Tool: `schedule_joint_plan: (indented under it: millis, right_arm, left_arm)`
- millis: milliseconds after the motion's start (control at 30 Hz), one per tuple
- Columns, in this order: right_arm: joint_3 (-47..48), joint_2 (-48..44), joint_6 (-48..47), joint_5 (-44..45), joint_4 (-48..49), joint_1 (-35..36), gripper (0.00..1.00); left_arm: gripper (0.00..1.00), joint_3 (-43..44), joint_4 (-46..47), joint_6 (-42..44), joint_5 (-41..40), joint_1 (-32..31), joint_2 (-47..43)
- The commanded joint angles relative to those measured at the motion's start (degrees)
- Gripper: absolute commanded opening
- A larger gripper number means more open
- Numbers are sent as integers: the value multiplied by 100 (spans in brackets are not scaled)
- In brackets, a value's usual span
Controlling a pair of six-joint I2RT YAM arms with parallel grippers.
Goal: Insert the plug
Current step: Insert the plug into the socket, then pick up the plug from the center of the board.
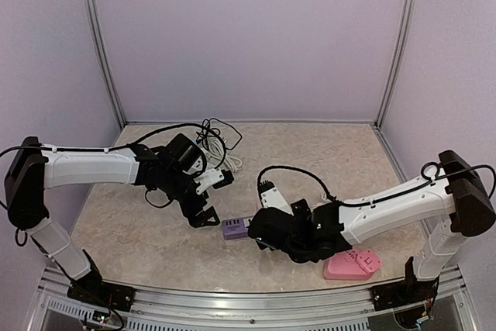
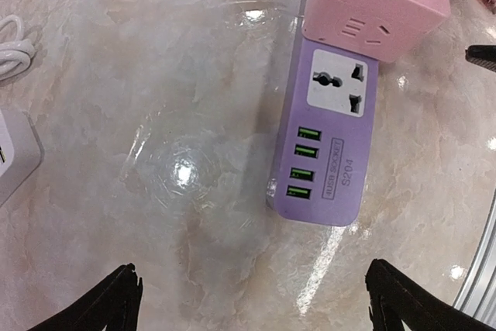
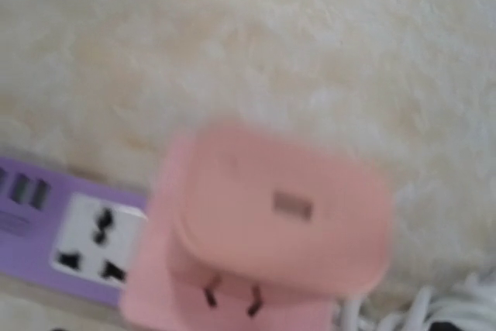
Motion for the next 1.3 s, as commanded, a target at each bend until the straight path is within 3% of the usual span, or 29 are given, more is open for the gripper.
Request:
schedule_joint_plan:
  millis: [0, 100, 233, 400, 533, 767, 900, 1067, 1267]
  right_arm:
    - [524, -636, -772, -106, -85, 59, 100]
    - [763, -1013, -1217, -346, -42, 61, 100]
    - [860, -1590, -1462, -573, 71, 35, 100]
    - [581, -2334, -1192, -360, 329, -87, 100]
    - [234, -2695, -920, -119, 507, -197, 100]
    - [404, -2550, -677, -142, 39, -245, 100]
    - [678, -2317, -715, -204, -244, -254, 100]
    - [701, -2177, -895, -233, -154, -278, 100]
    - [679, -2111, -923, -302, -115, -283, 100]
  left_arm:
    - [99, 172, -228, 176, 26, 85, -243]
    - [99, 365, -480, 227, 103, 369, -365]
    - [99, 930, -867, 62, -116, 1226, -434]
    - [99, 1945, -840, -1074, -492, 2567, -27]
    - [95, 2826, -773, -2392, -992, 3106, 870]
    - [97, 4557, -1340, -3553, -1284, 3210, 3065]
    - [94, 4463, -1119, -3978, -1714, 3257, 3556]
    - [91, 3651, -462, -3991, -2100, 3027, 3278]
    - [77, 3088, -444, -4189, -2209, 2957, 3162]
